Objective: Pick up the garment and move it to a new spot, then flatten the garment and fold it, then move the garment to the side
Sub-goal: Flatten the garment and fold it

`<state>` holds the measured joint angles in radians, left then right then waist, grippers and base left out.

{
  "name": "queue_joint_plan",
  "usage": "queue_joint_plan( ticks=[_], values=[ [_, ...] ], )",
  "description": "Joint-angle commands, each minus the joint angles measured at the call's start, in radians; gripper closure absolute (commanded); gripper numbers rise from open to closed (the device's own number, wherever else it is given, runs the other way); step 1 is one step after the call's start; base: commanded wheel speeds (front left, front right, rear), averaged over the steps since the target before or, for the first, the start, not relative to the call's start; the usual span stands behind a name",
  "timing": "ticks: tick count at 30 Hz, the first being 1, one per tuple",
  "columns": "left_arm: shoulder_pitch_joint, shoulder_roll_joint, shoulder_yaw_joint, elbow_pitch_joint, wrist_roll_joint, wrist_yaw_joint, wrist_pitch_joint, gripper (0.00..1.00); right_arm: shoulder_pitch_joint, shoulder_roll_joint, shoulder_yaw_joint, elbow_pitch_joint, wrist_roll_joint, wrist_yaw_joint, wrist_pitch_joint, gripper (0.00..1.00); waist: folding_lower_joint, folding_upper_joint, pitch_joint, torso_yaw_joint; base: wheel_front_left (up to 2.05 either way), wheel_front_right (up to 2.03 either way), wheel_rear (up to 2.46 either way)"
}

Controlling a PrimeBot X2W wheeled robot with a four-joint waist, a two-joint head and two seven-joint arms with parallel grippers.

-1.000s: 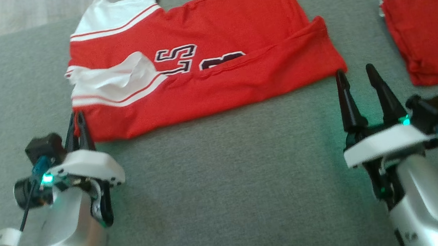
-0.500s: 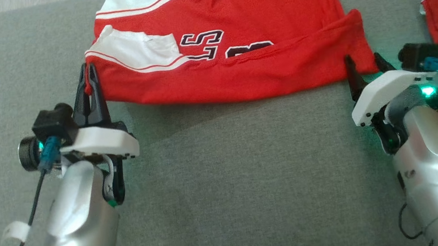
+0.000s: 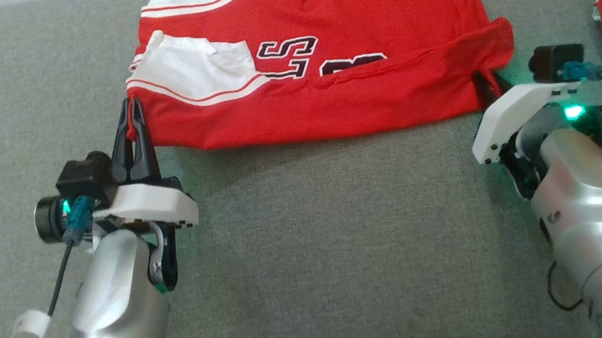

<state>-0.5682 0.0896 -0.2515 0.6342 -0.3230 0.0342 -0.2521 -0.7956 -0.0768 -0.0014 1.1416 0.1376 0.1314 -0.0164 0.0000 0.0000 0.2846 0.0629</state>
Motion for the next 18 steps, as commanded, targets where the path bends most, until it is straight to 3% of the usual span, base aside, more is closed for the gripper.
queue_joint_plan(
  ticks=[1,8,18],
  values=[
    [-0.009,0.031,0.027,-0.014,0.01,0.001,-0.009,1.0,0.011,0.027,0.027,0.028,-0.024,-0.001,-0.021,1.0,0.0,0.0,-0.01,-0.002,0.0,0.0,0.0],
    [0.018,0.041,0.018,0.022,0.008,0.004,-0.001,1.0,0.014,0.027,-0.004,0.058,-0.051,-0.001,-0.117,1.0,0.0,0.0,-0.062,-0.005,0.0,0.0,0.0],
    [0.1,0.075,0.002,0.039,0.009,0.008,0.017,1.0,0.078,0.027,0.053,0.055,0.089,-0.001,-0.205,1.0,0.0,0.0,-0.166,-0.027,0.0,0.0,0.0]
  ],
)
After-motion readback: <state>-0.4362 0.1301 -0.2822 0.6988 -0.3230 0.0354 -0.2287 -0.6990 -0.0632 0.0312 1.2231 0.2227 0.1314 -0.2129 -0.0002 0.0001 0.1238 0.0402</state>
